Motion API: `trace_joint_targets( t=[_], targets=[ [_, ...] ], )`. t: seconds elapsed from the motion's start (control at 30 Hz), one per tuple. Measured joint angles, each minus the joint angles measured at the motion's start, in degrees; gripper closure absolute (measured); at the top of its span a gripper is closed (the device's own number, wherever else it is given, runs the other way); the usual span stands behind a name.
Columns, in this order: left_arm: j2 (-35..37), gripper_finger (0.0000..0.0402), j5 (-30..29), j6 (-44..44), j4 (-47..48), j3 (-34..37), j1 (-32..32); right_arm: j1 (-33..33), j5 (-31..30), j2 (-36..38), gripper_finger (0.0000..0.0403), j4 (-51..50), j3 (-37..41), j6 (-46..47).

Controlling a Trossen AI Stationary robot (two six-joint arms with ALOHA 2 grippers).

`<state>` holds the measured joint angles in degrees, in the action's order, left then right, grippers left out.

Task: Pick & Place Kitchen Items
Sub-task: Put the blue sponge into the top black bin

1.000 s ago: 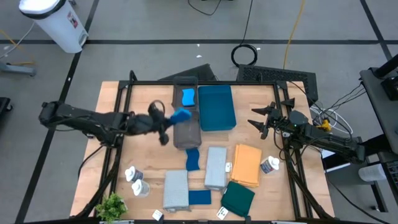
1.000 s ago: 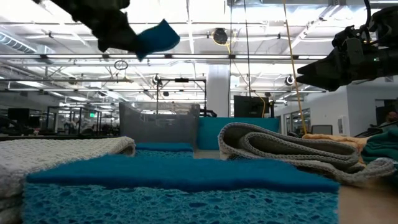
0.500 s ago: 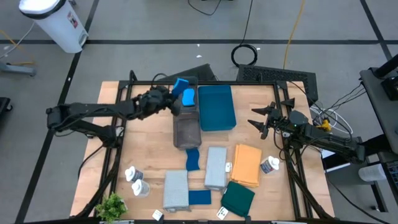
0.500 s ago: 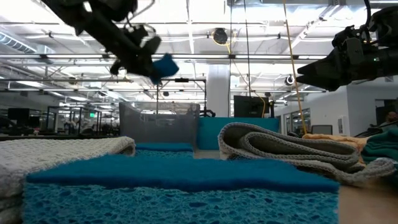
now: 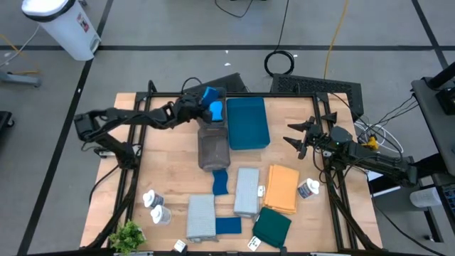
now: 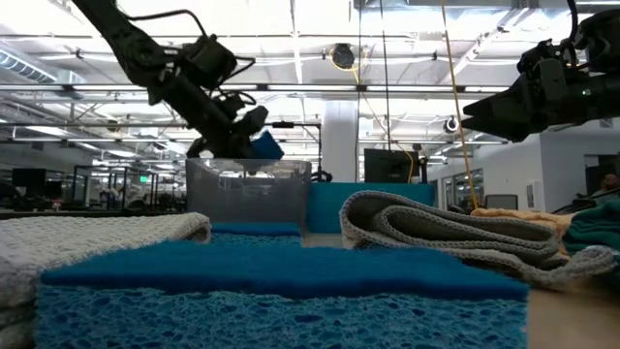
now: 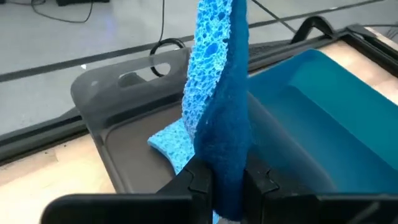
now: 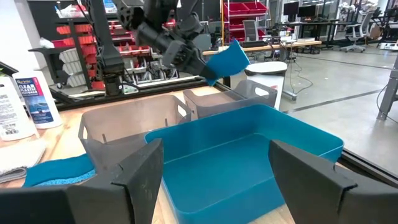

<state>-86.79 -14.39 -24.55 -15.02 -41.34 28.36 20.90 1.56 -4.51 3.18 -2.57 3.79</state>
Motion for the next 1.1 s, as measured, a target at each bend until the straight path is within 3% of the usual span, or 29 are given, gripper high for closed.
trace_joint_targets(
  t=[0.13, 0.33, 0.77, 1.1],
  targets=[
    [-2.1, 0.0353, 2.8, -0.5, -1.4, 0.0, 0.3, 0.0, 0.0, 0.0, 0.014, 0.0, 0.0, 0.0],
    [-3.5, 0.0321, 2.4, -1.7, -2.1, 0.0, 0.7, 0.0, 0.0, 0.0, 0.014, 0.0, 0.0, 0.0],
    [-4.0, 0.0211, 2.5, -4.1, -0.9, 0.0, 1.9, 0.0, 0.0, 0.0, 0.014, 0.0, 0.0, 0.0],
    [-4.0, 0.0203, 5.9, 3.7, -1.0, 0.0, 1.8, 0.0, 0.0, 0.0, 0.014, 0.0, 0.0, 0.0]
  ],
)
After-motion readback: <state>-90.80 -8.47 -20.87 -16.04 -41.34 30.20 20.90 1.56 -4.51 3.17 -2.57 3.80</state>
